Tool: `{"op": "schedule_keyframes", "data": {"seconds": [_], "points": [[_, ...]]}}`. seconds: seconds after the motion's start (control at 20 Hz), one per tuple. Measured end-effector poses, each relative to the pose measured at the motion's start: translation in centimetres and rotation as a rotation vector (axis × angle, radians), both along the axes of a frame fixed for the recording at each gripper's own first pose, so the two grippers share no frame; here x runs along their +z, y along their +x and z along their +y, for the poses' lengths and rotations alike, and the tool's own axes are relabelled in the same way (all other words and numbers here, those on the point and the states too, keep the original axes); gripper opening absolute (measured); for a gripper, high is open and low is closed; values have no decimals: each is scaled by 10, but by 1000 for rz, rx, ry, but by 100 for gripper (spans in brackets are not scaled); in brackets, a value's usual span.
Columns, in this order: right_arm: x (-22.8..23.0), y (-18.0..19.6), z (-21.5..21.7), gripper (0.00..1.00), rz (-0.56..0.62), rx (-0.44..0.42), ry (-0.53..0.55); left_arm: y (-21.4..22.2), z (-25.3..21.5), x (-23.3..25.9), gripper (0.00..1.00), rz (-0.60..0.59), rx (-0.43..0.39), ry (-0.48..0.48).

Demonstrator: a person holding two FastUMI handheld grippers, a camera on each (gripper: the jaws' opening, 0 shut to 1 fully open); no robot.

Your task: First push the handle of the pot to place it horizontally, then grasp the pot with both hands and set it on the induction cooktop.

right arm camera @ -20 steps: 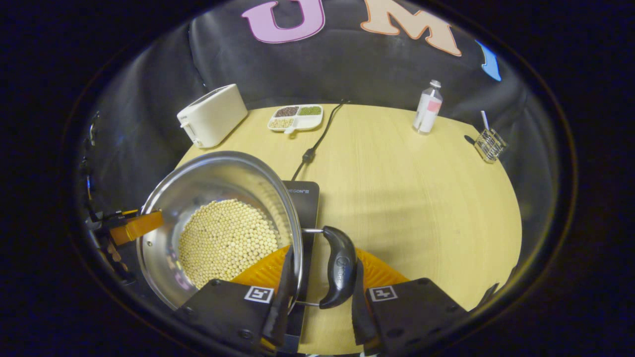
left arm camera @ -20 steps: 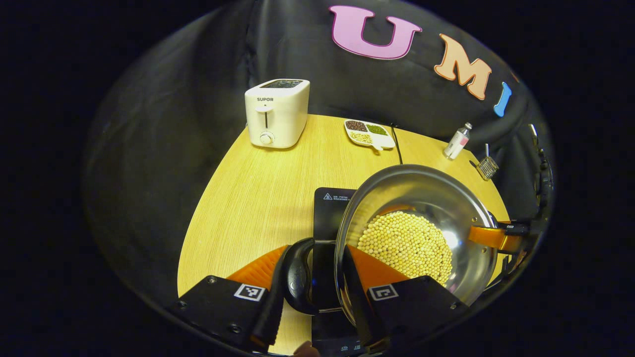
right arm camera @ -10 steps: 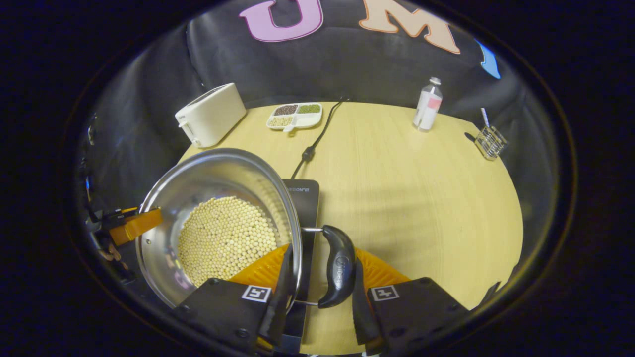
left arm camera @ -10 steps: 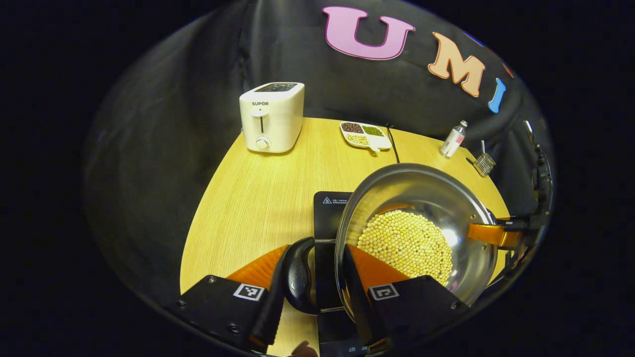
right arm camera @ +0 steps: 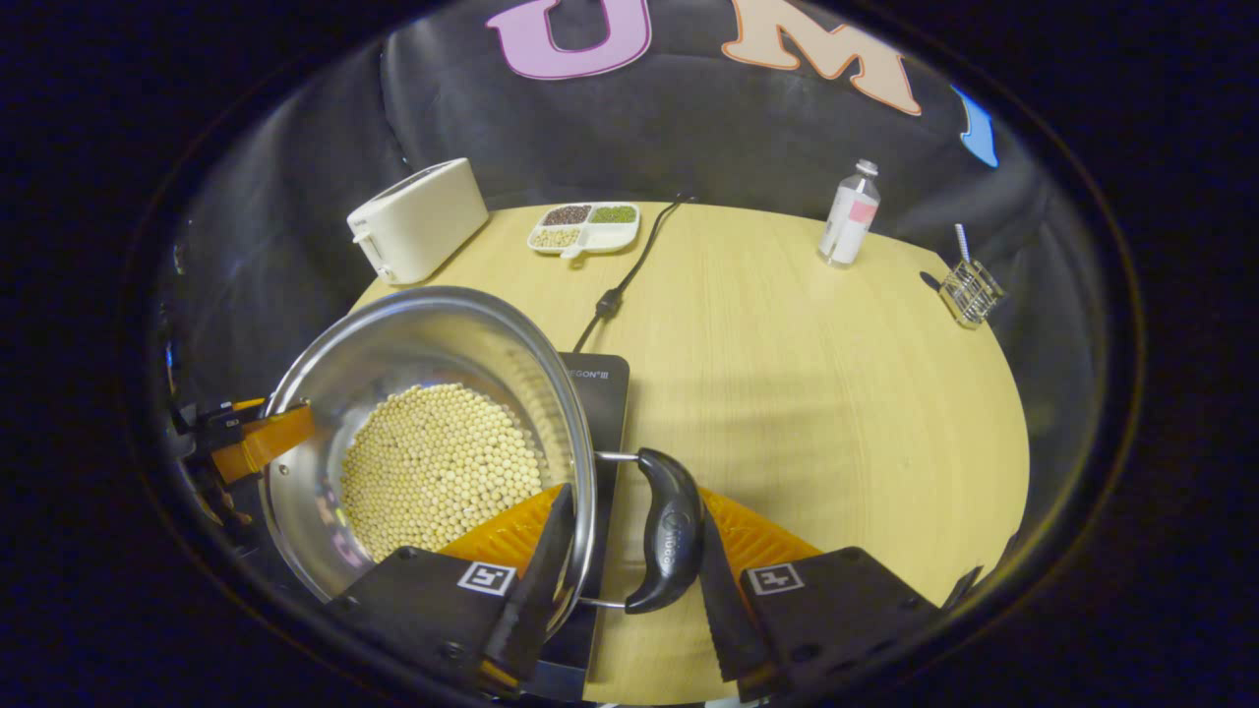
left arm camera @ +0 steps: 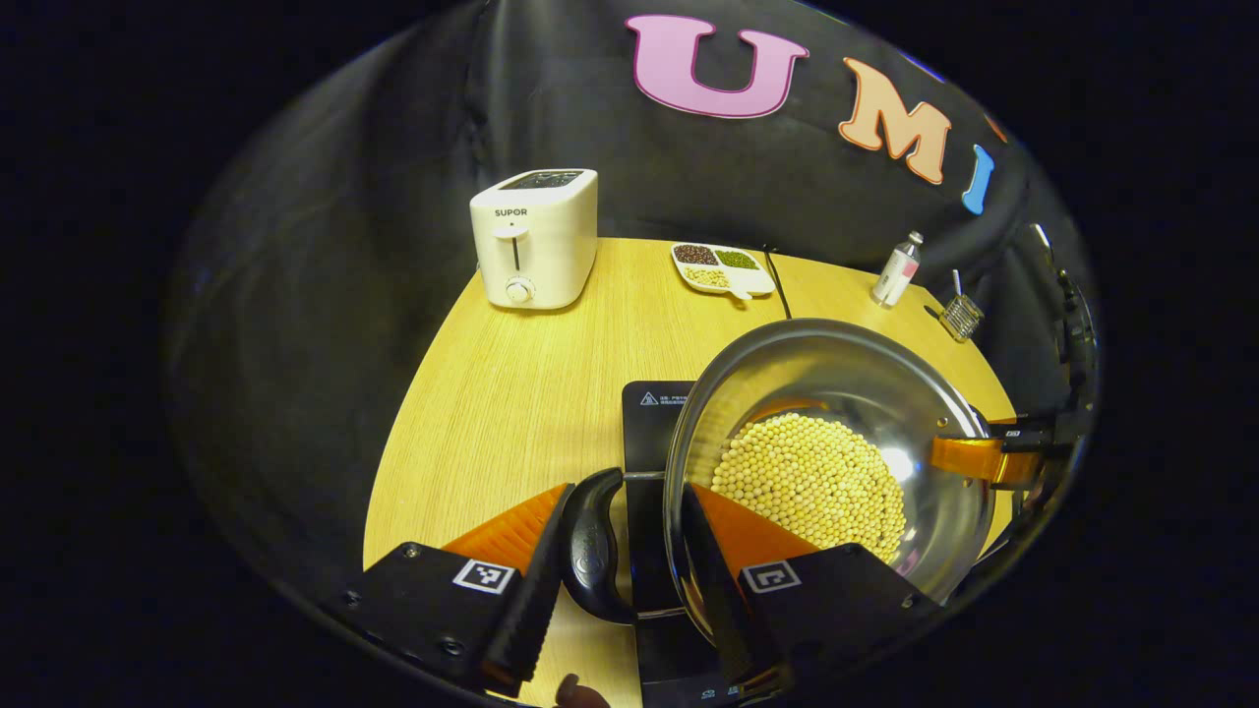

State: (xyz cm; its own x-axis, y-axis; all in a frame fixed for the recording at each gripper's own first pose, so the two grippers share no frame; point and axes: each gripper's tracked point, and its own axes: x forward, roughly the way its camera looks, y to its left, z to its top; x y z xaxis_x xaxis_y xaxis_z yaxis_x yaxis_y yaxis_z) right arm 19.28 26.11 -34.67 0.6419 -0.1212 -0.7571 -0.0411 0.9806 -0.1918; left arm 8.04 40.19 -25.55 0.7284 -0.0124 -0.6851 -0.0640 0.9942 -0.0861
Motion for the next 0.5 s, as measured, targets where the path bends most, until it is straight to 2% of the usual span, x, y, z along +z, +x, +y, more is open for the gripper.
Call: {"op": "schedule_keyframes", "data": {"seconds": [0.15, 0.2, 0.25, 0.3, 0.35, 0.4, 0.5], "points": [[-1, 1, 0, 71, 3, -3, 10, 2, -2, 0, 73, -9, -11, 29], [0, 1, 1, 77, 2, -5, 12, 4, -3, 1, 78, -14, -12, 28], [0, 2, 0, 77, 2, -7, 10, 4, -1, 2, 74, -21, -8, 28], [-1, 2, -1, 83, 4, -9, 4, 5, -2, 3, 79, -26, -12, 29], [-2, 1, -2, 87, 5, -9, -1, 4, -2, 3, 74, -24, -14, 32], [-3, 1, -3, 93, 8, -8, -3, 4, -2, 4, 74, -24, -16, 36], [-2, 1, -1, 96, 8, -9, -2, 3, 0, 3, 74, -10, -15, 51]]}}
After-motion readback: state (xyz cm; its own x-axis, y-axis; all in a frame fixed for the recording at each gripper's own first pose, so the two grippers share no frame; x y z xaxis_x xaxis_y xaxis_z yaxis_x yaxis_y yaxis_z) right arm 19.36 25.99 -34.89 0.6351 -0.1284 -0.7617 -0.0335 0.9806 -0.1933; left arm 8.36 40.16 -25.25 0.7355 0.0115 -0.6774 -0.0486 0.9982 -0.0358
